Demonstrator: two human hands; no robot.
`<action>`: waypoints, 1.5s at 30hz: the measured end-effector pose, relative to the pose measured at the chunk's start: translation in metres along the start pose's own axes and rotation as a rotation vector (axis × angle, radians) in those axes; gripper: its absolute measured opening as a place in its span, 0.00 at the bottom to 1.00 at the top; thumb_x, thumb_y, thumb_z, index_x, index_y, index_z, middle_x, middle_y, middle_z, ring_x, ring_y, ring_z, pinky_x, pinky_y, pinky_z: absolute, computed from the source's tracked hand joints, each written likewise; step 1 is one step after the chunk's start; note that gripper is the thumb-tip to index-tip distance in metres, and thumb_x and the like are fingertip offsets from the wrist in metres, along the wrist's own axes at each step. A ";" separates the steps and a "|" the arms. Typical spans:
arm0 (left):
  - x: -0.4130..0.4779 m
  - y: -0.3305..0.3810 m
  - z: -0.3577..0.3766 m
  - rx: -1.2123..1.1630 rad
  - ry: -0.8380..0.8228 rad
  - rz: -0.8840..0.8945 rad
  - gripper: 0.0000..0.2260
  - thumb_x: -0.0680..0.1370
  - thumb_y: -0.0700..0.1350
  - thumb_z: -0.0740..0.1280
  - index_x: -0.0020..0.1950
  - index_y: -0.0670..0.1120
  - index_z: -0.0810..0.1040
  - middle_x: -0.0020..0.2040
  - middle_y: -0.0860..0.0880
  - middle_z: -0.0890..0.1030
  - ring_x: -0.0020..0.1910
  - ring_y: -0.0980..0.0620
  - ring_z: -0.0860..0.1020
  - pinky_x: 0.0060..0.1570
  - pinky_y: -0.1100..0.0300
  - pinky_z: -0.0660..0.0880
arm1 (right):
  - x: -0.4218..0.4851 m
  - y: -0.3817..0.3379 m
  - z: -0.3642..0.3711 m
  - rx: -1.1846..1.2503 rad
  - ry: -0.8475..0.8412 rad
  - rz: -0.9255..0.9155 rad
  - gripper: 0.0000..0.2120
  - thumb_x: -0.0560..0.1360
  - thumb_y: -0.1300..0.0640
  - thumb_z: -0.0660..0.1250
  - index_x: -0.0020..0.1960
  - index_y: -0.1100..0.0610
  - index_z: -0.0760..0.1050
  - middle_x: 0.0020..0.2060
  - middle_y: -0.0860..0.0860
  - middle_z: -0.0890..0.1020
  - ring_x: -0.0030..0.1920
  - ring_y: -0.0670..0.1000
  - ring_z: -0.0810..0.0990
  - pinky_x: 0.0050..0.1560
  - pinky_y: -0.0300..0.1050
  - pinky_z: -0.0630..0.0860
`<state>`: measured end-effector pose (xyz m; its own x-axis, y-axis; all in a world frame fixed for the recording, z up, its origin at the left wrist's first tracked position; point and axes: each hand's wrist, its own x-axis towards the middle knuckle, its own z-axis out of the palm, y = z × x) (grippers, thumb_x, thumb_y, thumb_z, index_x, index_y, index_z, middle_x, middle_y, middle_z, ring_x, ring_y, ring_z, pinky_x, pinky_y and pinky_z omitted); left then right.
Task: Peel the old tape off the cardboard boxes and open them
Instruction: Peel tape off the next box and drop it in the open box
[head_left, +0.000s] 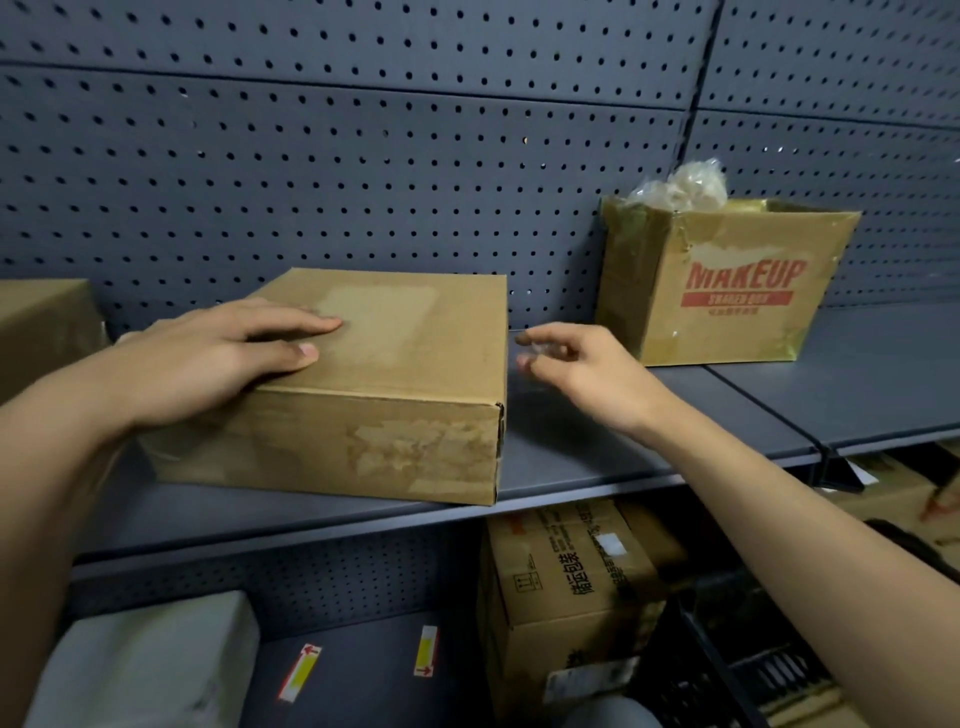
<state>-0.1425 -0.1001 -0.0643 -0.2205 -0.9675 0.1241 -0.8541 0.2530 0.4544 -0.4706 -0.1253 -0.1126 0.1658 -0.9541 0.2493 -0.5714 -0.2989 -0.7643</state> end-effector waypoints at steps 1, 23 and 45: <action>0.000 0.003 0.000 -0.007 0.001 -0.018 0.28 0.60 0.81 0.54 0.59 0.81 0.69 0.71 0.70 0.67 0.74 0.57 0.63 0.75 0.42 0.55 | -0.001 -0.001 0.000 -0.105 -0.050 -0.034 0.18 0.78 0.53 0.68 0.67 0.53 0.75 0.52 0.45 0.78 0.54 0.45 0.77 0.57 0.40 0.71; -0.004 0.064 0.030 0.310 -0.002 -0.255 0.53 0.52 0.88 0.41 0.67 0.58 0.61 0.76 0.47 0.66 0.69 0.42 0.70 0.65 0.43 0.68 | -0.001 0.026 -0.016 -0.194 0.364 -0.064 0.05 0.77 0.59 0.70 0.47 0.60 0.84 0.45 0.53 0.83 0.47 0.51 0.79 0.49 0.40 0.71; -0.012 0.062 0.026 0.274 -0.017 -0.252 0.46 0.53 0.88 0.44 0.63 0.63 0.61 0.75 0.50 0.68 0.69 0.41 0.69 0.63 0.45 0.68 | 0.014 0.029 -0.019 0.688 0.706 0.055 0.13 0.77 0.70 0.62 0.38 0.58 0.78 0.33 0.52 0.78 0.34 0.48 0.73 0.41 0.41 0.71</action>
<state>-0.2051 -0.0727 -0.0608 0.0067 -0.9997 0.0223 -0.9766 -0.0018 0.2152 -0.4998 -0.1472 -0.1201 -0.4923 -0.8054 0.3302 0.0648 -0.4122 -0.9088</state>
